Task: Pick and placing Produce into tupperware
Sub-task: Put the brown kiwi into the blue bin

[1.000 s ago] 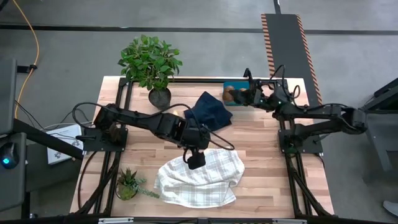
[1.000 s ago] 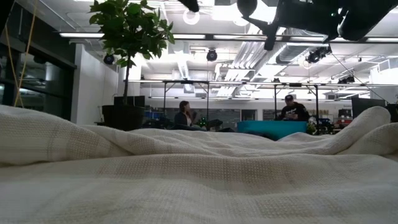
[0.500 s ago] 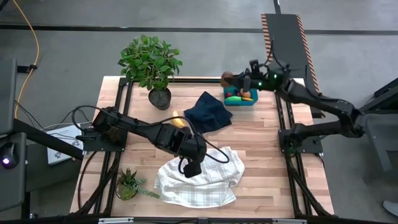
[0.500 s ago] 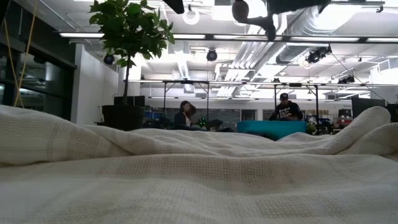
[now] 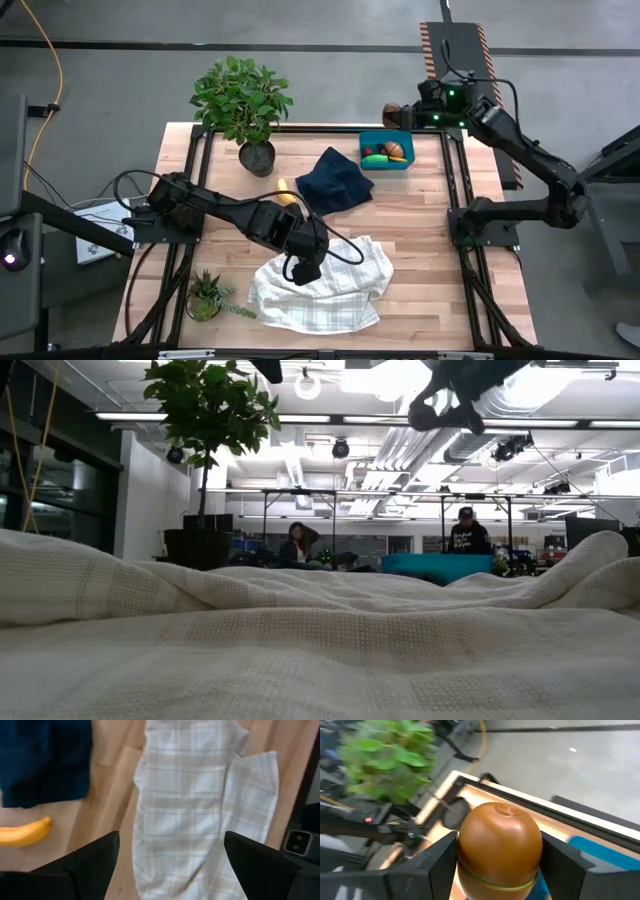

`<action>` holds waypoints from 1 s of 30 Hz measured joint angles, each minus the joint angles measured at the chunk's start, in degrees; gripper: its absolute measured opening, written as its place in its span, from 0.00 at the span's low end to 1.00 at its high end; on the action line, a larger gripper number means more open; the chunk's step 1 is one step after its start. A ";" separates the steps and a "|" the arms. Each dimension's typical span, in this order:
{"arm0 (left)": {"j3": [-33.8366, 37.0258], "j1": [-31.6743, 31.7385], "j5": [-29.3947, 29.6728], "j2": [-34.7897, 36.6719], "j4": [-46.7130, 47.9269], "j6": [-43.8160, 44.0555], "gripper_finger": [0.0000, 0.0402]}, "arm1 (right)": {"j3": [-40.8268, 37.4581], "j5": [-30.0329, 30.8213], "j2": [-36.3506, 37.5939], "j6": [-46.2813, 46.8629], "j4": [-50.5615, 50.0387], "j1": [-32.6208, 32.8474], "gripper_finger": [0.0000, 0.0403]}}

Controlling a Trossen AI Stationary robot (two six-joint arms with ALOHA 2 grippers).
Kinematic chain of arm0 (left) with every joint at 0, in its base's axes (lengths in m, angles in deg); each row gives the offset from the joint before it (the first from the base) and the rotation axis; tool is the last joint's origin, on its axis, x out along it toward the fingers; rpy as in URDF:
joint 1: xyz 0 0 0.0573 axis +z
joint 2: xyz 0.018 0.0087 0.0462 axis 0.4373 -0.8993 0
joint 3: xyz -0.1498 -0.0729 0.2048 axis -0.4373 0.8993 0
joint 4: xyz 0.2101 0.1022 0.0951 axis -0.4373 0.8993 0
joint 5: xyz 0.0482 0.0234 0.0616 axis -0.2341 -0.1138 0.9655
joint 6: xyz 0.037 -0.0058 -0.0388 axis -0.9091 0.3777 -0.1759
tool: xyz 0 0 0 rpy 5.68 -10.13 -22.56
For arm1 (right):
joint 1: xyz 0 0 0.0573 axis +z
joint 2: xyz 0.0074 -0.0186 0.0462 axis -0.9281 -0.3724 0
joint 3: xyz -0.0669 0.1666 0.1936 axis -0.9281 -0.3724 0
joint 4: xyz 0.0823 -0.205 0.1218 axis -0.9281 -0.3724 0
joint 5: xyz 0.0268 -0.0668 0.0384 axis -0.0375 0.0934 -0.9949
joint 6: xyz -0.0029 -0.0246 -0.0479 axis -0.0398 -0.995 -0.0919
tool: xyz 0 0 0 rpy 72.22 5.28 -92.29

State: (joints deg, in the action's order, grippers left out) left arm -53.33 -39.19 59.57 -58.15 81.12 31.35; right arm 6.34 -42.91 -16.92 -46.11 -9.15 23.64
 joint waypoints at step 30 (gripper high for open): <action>-15.74 0.92 25.65 18.52 15.61 -9.62 0.64 | -0.11 0.79 -15.83 -7.55 -7.27 -3.25 0.57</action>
State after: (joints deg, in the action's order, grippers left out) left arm -69.06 -38.27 85.22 -39.63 96.72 21.73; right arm 6.23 -42.12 -32.76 -53.65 -16.42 20.39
